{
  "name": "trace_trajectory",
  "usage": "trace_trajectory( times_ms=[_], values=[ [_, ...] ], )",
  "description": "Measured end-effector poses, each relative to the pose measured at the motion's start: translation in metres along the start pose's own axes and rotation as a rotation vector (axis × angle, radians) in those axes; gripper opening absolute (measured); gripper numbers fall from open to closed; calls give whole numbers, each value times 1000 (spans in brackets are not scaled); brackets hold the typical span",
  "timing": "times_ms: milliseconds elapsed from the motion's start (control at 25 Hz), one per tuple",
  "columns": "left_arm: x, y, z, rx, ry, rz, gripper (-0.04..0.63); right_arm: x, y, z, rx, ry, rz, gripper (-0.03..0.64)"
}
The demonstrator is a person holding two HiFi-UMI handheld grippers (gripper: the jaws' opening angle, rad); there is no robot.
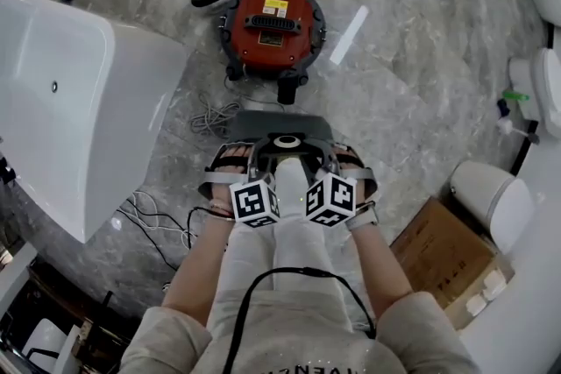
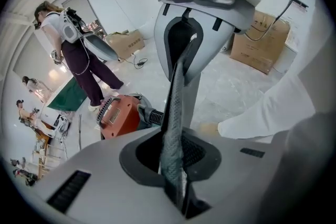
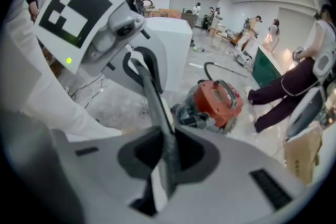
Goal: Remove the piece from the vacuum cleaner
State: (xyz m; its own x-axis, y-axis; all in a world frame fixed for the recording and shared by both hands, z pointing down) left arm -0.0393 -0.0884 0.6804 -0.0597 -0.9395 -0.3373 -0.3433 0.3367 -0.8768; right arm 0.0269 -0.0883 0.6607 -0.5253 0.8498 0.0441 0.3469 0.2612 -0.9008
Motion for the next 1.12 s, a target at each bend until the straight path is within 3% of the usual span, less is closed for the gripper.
trace_trajectory(
  times_ms=[800,960,1120],
  values=[
    [31,134,55,-92,4,-13,52,9,142,50,-85,-39,39,55],
    [42,156,59,-109,34,-17,52,7,161,64,-117,-104,57,56],
    [51,171,62,-128,53,-17,52,7,175,75,-116,-81,51,55]
  ],
)
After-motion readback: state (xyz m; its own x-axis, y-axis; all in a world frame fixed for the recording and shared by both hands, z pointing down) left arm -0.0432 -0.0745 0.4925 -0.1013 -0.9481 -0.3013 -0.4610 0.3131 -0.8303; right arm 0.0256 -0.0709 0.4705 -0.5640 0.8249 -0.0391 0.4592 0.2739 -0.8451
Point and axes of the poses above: the fingertips, and each gripper's own axes: y backward along the fingers, x to its left, z out of its top, the point moved 2 cm from there along y, backward along the fingers, and after that the axes turned 10 degrees about -y, right-handed, at the moved point
